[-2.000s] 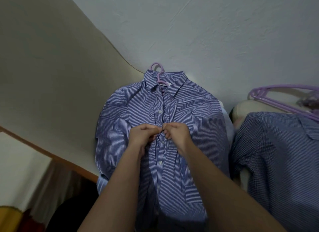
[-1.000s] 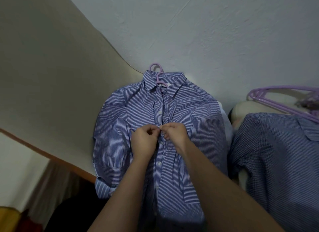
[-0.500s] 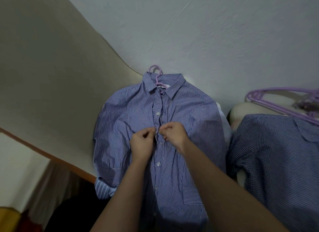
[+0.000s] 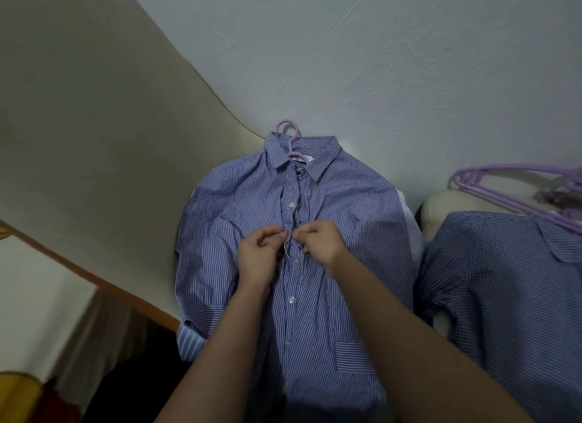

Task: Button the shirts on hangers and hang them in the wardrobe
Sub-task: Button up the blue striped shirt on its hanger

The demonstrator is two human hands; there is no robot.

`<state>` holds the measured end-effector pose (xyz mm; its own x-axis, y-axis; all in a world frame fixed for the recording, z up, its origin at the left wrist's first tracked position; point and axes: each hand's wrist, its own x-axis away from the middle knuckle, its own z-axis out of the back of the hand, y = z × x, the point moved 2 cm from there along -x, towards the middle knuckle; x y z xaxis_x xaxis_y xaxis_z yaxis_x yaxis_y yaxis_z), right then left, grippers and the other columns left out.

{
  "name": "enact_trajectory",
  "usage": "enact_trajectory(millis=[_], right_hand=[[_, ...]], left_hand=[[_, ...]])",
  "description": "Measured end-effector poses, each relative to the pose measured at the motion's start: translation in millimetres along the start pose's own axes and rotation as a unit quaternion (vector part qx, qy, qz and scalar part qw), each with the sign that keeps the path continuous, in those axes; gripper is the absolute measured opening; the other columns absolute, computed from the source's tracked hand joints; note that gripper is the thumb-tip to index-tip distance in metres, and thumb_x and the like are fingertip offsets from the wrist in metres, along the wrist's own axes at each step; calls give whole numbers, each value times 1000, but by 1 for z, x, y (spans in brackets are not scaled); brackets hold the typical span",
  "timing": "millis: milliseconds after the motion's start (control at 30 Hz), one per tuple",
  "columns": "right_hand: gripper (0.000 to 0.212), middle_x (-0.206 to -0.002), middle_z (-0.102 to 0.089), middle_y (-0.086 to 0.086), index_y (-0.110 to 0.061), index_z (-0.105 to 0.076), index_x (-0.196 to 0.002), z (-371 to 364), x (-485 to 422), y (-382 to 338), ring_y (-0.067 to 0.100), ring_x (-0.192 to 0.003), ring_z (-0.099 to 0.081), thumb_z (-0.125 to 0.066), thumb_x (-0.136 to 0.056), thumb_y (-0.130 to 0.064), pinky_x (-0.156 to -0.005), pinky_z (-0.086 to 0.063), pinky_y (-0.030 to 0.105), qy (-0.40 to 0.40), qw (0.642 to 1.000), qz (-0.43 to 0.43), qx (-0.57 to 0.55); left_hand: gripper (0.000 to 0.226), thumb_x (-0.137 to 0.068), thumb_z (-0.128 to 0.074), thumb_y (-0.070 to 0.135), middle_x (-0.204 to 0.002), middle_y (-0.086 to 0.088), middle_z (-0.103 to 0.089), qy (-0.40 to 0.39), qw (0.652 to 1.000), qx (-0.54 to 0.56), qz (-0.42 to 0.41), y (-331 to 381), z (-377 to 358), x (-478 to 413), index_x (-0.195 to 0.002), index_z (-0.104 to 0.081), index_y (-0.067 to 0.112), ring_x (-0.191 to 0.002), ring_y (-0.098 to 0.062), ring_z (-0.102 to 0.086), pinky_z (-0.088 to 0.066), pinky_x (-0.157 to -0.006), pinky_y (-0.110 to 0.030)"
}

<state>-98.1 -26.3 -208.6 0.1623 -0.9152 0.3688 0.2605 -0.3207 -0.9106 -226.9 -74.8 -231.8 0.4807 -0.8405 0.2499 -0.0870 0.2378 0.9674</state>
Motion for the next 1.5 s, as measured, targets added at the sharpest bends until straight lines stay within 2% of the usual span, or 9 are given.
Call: enact_trajectory(millis=[300, 533, 700, 800, 1033, 1133, 1233, 1400, 1500], right_hand=[[17, -82, -71, 2, -14, -71, -78, -6, 7, 7, 5, -67, -58, -66, -91, -4, -75, -50, 27, 55, 998, 22, -16], [29, -75, -68, 3, -19, -67, -68, -12, 10, 10, 14, -71, -61, -65, -91, -1, -74, -52, 29, 96, 995, 14, -23], [29, -69, -53, 14, 5, -64, -73, -13, 11, 5, 22, -63, -47, -65, -94, -16, -59, -40, 31, 90, 994, -32, -61], [25, -57, -46, 10, -2, -63, -74, -14, 14, -1, 17, -47, -42, -70, -91, -19, -45, -35, 20, 87, 995, -24, -42], [18, -73, -64, 27, 9, -68, -78, -19, 11, 0, 19, -58, -53, -69, -89, -5, -54, -47, 28, 130, 984, -60, -101], [24, -74, -68, 18, -5, -66, -66, -20, 10, 0, 17, -61, -58, -68, -90, -4, -54, -50, 26, 134, 983, -55, -110], [30, -69, -63, 3, -15, -63, -64, -19, 11, 2, 12, -60, -55, -65, -93, -6, -44, -43, 18, 114, 986, -46, -108], [28, -74, -63, 2, -16, -64, -69, -20, 10, 6, 10, -62, -55, -62, -95, -5, -41, -41, 13, 99, 991, -31, -82], [26, -72, -62, 4, -13, -66, -74, -20, 10, 7, 11, -57, -54, -58, -96, -3, -39, -41, 15, 97, 992, -32, -74]], left_hand=[[13, -88, -77, 16, -92, 1, -79, -25, 999, -36, -10, -3, 1, 0, -100, -80, 13, -95, -16, -74, -58, -93, -35], [7, -86, -77, 8, -84, 0, -78, -53, 998, -37, 12, 6, -3, -5, -88, -80, 15, -77, -9, -68, -52, -74, -22], [9, -81, -82, 8, -81, -2, -78, -52, 998, -42, -3, 2, -3, -4, -83, -80, 16, -78, -12, -70, -57, -82, -32], [17, -80, -82, 7, -78, -1, -77, -24, 999, -38, -25, -5, -7, 1, -78, -80, 23, -78, -17, -71, -58, -86, -42], [17, -83, -77, -1, -95, -8, -79, -38, 998, 39, 12, 0, -6, 5, -99, -79, 5, -97, -21, -75, -56, -94, -33], [12, -87, -76, 8, -94, -5, -79, -52, 998, 31, 20, 0, -1, 2, -97, -80, 8, -95, -19, -74, -55, -89, -29], [9, -88, -75, 10, -72, 2, -75, -40, 998, 20, 37, 1, 1, -1, -95, -80, 8, -64, -8, -64, -49, -58, -16], [8, -89, -75, 18, -75, 2, -76, -9, 992, -113, -54, 1, 2, -4, -89, -82, 15, -69, -12, -68, -58, -72, -35], [15, -94, -67, 25, -82, 1, -75, -1, 914, -346, -210, 17, -1, 3, -91, -78, 16, -76, -20, -68, -56, -71, -36]])
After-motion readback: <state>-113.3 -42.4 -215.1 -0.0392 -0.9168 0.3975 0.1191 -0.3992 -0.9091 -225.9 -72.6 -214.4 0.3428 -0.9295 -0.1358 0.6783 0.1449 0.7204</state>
